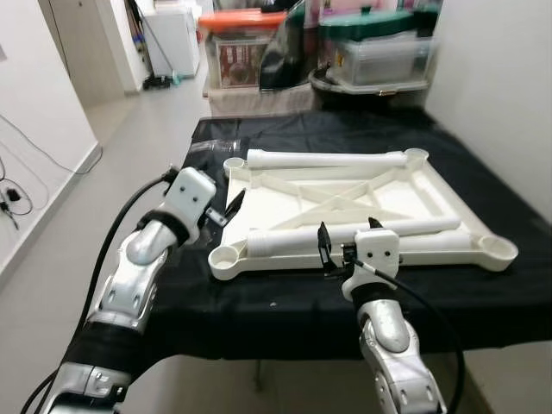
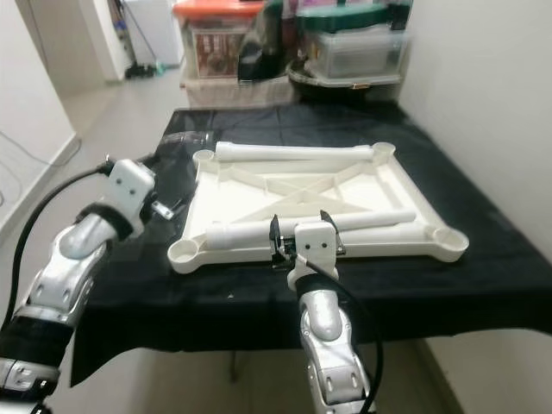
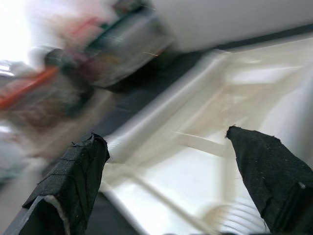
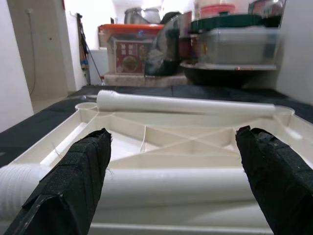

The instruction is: Building children table

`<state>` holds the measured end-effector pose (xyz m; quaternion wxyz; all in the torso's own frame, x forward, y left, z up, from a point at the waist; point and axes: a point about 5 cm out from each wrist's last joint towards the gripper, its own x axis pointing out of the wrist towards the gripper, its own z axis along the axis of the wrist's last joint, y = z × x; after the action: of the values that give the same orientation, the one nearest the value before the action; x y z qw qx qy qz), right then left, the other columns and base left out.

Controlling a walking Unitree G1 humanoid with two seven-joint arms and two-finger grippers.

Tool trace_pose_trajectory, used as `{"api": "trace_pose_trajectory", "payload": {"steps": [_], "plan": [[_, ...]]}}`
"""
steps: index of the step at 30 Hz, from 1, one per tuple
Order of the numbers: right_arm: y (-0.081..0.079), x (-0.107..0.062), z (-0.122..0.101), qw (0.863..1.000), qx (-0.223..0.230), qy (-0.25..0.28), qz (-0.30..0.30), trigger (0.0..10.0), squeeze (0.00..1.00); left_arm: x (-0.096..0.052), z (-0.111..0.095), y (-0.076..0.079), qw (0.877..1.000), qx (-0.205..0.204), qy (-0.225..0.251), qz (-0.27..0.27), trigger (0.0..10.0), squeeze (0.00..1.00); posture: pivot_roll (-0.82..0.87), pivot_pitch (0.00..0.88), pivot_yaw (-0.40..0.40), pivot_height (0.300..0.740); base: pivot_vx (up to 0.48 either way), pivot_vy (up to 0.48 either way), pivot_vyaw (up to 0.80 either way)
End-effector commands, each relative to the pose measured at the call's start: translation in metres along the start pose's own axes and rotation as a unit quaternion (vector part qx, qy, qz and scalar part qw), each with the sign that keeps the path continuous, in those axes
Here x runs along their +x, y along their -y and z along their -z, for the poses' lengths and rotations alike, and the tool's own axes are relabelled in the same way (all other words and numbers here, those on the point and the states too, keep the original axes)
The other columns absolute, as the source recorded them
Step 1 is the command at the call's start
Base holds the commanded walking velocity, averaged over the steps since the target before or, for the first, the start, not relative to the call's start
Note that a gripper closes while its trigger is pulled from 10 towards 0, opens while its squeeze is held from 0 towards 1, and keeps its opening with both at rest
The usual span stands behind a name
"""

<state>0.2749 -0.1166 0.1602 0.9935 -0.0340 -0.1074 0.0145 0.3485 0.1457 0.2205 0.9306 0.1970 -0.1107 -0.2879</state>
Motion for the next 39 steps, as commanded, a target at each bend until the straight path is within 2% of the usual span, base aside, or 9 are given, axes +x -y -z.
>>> {"api": "trace_pose_trajectory", "payload": {"steps": [1, 2, 4, 5, 11, 12, 15, 22, 39], "plan": [[-0.005, -0.003, 0.001, 1.000, 0.001, -0.008, -0.007, 10.0, 0.00, 0.000, 0.006, 0.002, 0.999, -0.010, -0.017, 0.029, 10.0, 0.00, 0.11, 0.116, 0.064, 0.740, 0.000, 0.000, 0.00], [-0.012, -0.013, -0.001, 1.000, 0.010, -0.014, -0.013, 10.0, 0.00, 0.004, 0.005, 0.004, 0.996, -0.010, -0.028, 0.089, 10.0, 0.08, 0.12, 0.158, 0.088, 0.740, 0.000, 0.000, 0.00], [-0.012, -0.013, -0.001, 1.000, 0.010, -0.014, -0.013, 10.0, 0.00, 0.004, 0.005, 0.004, 0.996, -0.010, -0.028, 0.089, 10.0, 0.08, 0.12, 0.158, 0.088, 0.740, 0.000, 0.000, 0.00], [-0.017, -0.022, -0.002, 0.999, 0.018, -0.021, -0.017, 10.0, 0.00, 0.009, 0.005, 0.003, 0.990, -0.014, -0.044, 0.132, 10.0, 1.00, 0.12, 0.176, 0.098, 0.740, 0.000, 0.000, 0.00], [-0.020, -0.032, -0.005, 0.999, 0.028, -0.031, -0.015, 10.0, 0.00, 0.017, 0.005, -0.001, 0.974, -0.008, -0.085, 0.211, 10.0, 1.00, 0.13, 0.228, 0.126, 0.740, 0.000, 0.000, 0.00], [-0.019, -0.034, -0.006, 0.999, 0.031, -0.036, -0.012, 10.0, 0.00, 0.019, 0.005, -0.006, 0.961, -0.004, -0.112, 0.254, 10.0, 0.00, 0.14, 0.243, 0.127, 0.740, 0.000, 0.000, 0.00], [-0.019, -0.038, -0.005, 0.998, 0.036, -0.046, -0.011, 10.0, 0.00, 0.025, -0.002, -0.021, 0.949, -0.003, -0.138, 0.283, 10.0, 0.00, 0.15, 0.249, 0.128, 0.740, 0.000, 0.000, 0.00], [-0.020, -0.040, -0.006, 0.998, 0.036, -0.055, -0.011, 10.0, 0.00, 0.028, -0.016, -0.042, 0.946, -0.022, -0.149, 0.286, 10.0, 0.00, 0.15, 0.257, 0.129, 0.740, 0.000, 0.000, 0.00], [-0.023, -0.047, -0.007, 0.996, 0.040, -0.073, -0.012, 10.0, 0.00, 0.029, -0.015, -0.044, 0.922, -0.028, -0.178, 0.343, 10.0, 0.00, 0.15, 0.259, 0.150, 0.740, 0.000, 0.000, 0.00]]}}
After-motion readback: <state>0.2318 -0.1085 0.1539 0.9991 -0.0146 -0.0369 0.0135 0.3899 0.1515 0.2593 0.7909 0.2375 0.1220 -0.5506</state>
